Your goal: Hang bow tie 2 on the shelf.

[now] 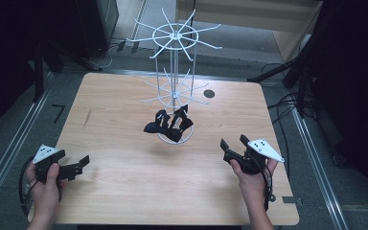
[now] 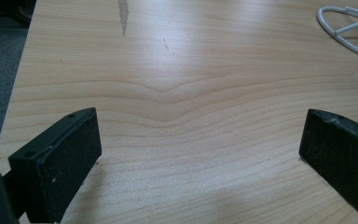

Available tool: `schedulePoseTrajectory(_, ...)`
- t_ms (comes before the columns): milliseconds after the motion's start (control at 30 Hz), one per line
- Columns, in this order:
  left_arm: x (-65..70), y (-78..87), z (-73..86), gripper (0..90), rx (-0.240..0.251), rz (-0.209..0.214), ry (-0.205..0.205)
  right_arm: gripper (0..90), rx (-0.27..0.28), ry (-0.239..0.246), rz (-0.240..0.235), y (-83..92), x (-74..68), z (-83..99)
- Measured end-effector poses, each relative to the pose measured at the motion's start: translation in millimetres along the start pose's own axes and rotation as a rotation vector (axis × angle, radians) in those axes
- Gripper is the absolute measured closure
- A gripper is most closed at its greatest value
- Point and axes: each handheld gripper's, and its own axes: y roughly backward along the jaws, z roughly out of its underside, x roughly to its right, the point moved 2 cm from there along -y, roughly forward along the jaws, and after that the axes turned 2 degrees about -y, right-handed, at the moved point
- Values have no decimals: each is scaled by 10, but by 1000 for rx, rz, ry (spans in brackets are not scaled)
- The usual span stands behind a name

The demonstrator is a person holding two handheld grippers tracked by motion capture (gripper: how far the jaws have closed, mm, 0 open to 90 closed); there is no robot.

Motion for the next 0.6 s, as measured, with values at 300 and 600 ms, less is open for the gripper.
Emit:
schedulePoseTrajectory(300,-1,2,0,0,0,-1,2,220,-12,-15,35,77,181,79)
schedulePoseTrajectory(600,-3,0,1,0,6,-2,5,215,-28,-22,62,167,341,166)
